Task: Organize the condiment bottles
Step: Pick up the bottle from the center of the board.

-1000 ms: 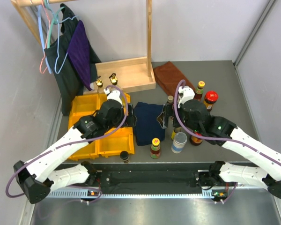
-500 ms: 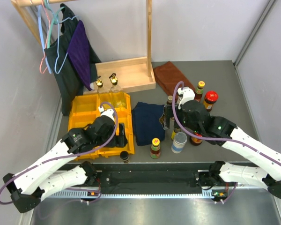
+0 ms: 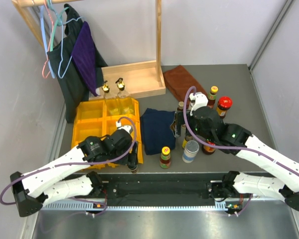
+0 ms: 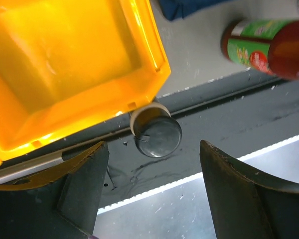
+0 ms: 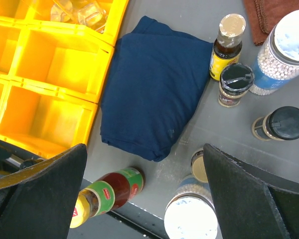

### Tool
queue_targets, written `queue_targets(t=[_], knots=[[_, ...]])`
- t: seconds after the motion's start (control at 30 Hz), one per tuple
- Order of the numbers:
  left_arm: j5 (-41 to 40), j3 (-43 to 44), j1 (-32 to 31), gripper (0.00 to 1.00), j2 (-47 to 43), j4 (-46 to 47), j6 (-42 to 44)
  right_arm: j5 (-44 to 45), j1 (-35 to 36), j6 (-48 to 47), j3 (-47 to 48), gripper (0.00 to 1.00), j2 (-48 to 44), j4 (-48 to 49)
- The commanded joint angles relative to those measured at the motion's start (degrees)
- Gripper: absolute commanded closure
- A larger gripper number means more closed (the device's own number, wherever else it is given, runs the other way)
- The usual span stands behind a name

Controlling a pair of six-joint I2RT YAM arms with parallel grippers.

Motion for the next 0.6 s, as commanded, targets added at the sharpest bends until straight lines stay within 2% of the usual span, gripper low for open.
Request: queue_targets(t=[0.0, 0.33, 0.57], knots=[[-0.4, -0.9, -3.5, 0.21, 1.8, 1.2, -2.2, 1.1, 0.4, -0.4, 1.1, 0.01, -0.8, 0.8], [-4.4, -0.9, -8.1, 0.22, 6.7, 2.4, -4.6, 1.6, 0.4, -0.5, 0.7, 0.01, -1.6, 0.4], [-6.8, -1.7, -8.6, 0.24, 8.2, 4.2, -5.7, 1.9, 0.3, -0.7, 0.6, 0.01, -2.1, 0.5]])
